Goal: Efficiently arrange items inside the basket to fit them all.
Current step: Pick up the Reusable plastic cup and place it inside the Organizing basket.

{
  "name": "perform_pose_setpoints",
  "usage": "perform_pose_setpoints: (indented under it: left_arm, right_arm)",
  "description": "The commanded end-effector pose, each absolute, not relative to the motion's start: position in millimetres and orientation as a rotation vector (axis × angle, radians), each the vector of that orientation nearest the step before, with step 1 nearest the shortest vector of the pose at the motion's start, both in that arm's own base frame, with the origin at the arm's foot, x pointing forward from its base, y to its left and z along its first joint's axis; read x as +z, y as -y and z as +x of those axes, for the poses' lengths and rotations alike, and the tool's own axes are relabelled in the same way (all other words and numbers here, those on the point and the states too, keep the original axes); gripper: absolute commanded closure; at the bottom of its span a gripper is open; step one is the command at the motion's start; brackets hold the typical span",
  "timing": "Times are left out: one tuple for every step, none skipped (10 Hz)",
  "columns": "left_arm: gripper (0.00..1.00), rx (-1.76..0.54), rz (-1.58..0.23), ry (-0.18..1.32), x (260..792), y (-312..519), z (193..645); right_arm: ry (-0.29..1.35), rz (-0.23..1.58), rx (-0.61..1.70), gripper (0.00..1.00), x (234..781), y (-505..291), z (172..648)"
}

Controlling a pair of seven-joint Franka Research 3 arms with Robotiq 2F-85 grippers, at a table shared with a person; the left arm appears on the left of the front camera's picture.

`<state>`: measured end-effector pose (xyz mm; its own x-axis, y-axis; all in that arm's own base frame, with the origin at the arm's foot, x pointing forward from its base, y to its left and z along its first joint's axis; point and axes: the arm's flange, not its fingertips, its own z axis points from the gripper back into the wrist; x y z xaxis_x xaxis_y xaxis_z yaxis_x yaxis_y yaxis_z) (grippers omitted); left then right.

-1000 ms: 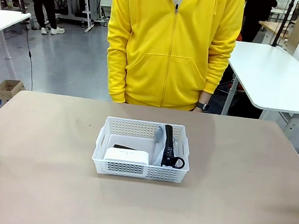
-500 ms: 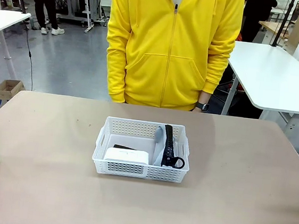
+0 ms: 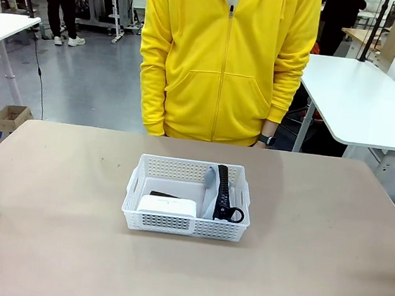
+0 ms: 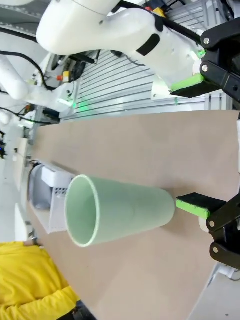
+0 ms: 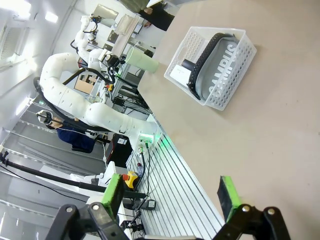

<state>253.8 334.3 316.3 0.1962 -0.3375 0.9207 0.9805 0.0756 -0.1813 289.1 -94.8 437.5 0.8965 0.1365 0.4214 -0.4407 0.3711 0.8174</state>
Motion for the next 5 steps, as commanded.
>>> perform_pose_setpoints:
  left_arm:
    - [0.00, -1.260, -1.020, 0.785, 296.7, -334.9, 245.1]
    - [0.00, -1.269, -1.011, 0.746, 287.5, -333.7, 245.8]
    - [0.00, -1.268, -1.006, 0.712, 278.0, -332.2, 247.4]
    - [0.00, -1.264, -1.007, 0.683, 268.1, -330.5, 249.3]
    - [0.00, -1.254, -1.026, 0.667, 261.2, -330.3, 252.3]
  right_arm:
    - [0.307, 1.155, 0.356, 0.00, 442.1, 93.0, 289.0]
    - [0.307, 1.155, 0.356, 0.00, 442.1, 93.0, 289.0]
    - [0.307, 1.155, 0.356, 0.00, 442.1, 93.0, 289.0]
    - [0.307, 1.155, 0.356, 0.00, 442.1, 93.0, 289.0]
    - [0.307, 1.155, 0.356, 0.00, 442.1, 93.0, 289.0]
